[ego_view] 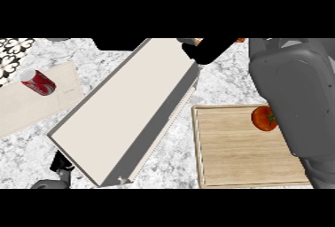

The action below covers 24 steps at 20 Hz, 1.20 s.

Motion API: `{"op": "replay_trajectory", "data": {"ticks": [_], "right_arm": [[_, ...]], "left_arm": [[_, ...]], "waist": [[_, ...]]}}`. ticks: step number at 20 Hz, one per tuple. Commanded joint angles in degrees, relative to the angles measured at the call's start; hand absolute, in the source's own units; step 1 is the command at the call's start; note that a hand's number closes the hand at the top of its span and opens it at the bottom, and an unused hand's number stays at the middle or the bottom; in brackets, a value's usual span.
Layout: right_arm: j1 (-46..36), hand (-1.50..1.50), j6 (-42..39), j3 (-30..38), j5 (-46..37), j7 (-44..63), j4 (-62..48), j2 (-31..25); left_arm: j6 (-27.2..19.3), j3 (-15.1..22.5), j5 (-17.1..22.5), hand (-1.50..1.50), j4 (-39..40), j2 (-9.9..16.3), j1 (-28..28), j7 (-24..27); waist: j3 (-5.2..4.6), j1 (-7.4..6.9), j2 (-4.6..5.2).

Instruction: Pick the cupcake from the tray and place it in the tiered shelf

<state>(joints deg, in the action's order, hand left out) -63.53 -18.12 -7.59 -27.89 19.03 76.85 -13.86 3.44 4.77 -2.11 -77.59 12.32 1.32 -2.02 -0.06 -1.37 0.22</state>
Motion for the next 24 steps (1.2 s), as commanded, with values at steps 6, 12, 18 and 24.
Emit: {"op": "replay_trajectory", "data": {"ticks": [6, 12, 18, 24], "right_arm": [[-7.9, 1.50, 7.1, -4.8, -8.1, -9.2, -21.4, 9.1], [-11.8, 1.50, 9.0, -7.7, -7.7, -9.4, -31.2, 13.7], [-8.4, -1.50, 5.1, 0.2, 15.1, -6.4, -34.3, 13.8], [-9.1, -1.50, 7.8, 2.3, 32.2, -6.7, -38.2, 13.8]], "left_arm": [[0.3, 0.9, -1.1, 0.00, -2.2, -0.7, 0.0, -2.0], [1.6, -1.5, 0.0, 0.00, -0.1, 0.4, 2.2, -1.6], [1.1, 1.5, -2.0, 0.00, 0.7, -1.8, 1.8, 0.2], [1.8, 0.5, -1.8, 0.00, 1.9, -1.1, 5.1, -0.9]], "waist": [[0.02, -0.46, 0.19], [0.01, -0.51, 0.14], [0.01, -3.26, 0.60], [-0.01, -3.65, 0.71]]}}
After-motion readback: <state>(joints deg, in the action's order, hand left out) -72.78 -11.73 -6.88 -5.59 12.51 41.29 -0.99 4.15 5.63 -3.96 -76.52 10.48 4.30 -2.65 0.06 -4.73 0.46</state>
